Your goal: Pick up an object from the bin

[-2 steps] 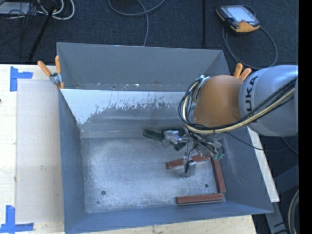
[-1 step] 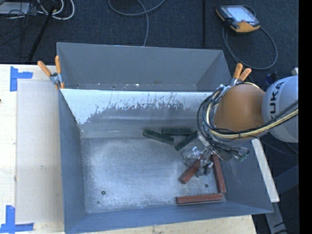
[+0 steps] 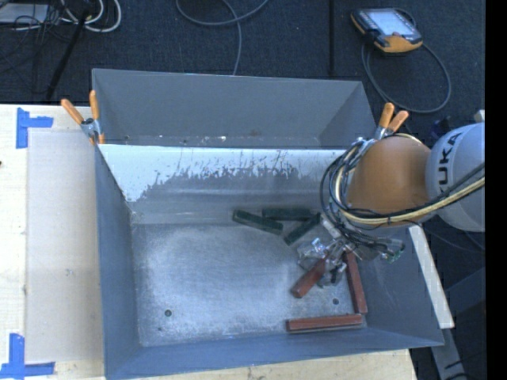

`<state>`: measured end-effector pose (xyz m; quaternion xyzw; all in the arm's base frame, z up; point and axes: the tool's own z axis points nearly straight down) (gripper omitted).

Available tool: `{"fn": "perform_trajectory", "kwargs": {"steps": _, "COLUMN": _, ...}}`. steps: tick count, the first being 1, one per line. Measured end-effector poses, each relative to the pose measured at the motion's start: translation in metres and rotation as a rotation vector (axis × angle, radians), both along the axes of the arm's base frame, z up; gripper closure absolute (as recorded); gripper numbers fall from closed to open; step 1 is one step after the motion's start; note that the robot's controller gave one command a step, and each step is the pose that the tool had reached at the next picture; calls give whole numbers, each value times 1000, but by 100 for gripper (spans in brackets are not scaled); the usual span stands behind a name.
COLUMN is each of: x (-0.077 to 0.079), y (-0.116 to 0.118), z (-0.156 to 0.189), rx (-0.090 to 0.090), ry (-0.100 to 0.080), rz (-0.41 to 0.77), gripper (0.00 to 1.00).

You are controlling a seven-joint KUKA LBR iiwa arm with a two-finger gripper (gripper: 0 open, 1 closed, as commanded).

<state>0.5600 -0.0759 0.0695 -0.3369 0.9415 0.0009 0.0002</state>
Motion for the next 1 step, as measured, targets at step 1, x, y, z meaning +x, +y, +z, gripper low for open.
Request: {"fn": "perform_trajectory", "kwargs": {"steps": 1, "x": 6, "y": 27, "z": 196, "rx": 0, "ry": 2, "rz": 12, "gripper": 100}}
